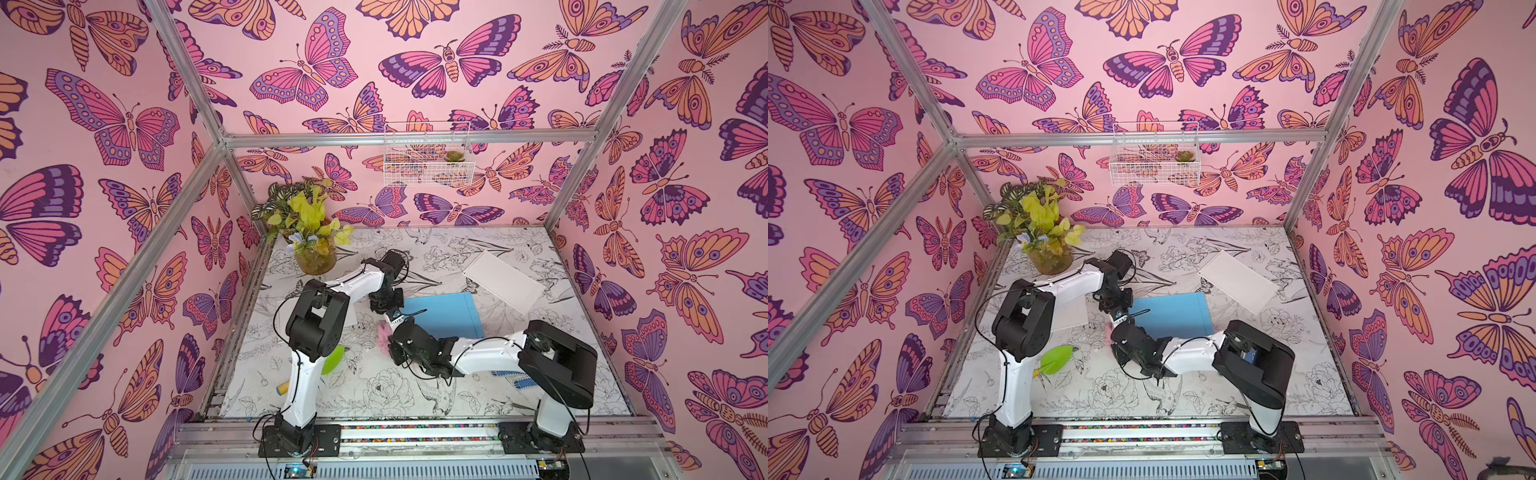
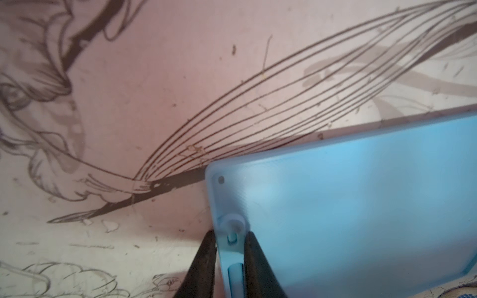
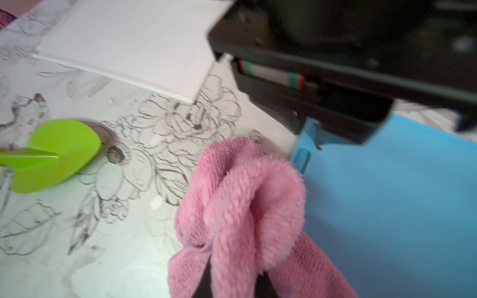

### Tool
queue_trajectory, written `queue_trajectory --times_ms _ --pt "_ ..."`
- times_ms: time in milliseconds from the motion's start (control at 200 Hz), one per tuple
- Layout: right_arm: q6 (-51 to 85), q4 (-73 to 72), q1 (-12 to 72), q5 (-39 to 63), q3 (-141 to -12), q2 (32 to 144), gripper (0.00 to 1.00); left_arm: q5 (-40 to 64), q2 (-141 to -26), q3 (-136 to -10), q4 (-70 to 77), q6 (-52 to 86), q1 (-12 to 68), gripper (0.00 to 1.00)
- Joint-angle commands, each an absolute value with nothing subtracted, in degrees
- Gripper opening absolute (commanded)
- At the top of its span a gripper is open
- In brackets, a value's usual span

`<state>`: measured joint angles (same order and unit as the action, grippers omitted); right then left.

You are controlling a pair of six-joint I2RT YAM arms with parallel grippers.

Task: Wipe the drawing tablet
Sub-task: Wipe the dirt from the drawing tablet, then place the cleaning item at the center of the board.

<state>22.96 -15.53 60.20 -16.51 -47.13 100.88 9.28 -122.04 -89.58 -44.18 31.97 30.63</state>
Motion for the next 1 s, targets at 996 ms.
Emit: queue_trajectory --times_ms 996 --pt "45.39 25.79 40.4 -27.13 -41.42 76.51 0.0 8.22 -127.72 -84.88 -48.13 30.85 28.47 0.22"
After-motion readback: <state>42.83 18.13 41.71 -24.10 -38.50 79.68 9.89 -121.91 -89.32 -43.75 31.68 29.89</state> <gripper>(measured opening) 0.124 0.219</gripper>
